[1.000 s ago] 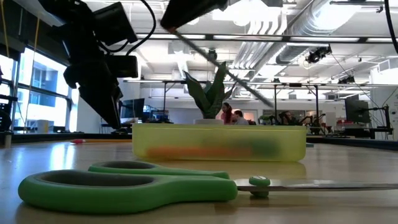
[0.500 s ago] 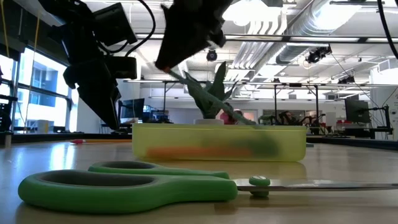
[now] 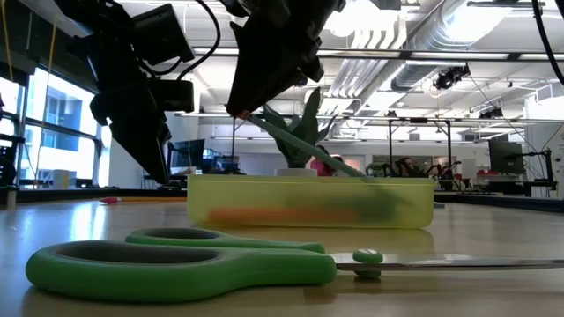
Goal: Pack school essentials
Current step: Put the light blue pencil into the yellow school supply box, then put the orange pencil into the yellow school supply box
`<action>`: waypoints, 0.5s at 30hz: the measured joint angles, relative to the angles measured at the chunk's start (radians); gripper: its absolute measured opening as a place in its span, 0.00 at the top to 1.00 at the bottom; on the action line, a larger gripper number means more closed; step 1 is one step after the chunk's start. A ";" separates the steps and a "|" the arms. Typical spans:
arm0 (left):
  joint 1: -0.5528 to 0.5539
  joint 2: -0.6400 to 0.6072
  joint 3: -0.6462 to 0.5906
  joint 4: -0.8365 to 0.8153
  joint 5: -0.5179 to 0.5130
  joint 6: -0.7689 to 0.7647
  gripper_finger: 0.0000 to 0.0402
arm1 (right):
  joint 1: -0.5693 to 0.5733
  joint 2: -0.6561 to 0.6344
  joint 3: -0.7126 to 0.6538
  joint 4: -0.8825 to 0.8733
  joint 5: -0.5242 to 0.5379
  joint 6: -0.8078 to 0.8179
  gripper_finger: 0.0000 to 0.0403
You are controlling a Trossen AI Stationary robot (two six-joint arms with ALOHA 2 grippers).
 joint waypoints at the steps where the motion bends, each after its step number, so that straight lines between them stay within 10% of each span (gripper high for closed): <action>1: 0.000 0.000 0.000 0.000 0.000 0.000 0.72 | 0.000 0.000 0.000 0.000 0.000 0.000 0.85; 15: 0.000 0.000 0.000 0.000 0.000 0.003 0.72 | 0.000 -0.013 0.014 -0.070 -0.018 0.025 0.70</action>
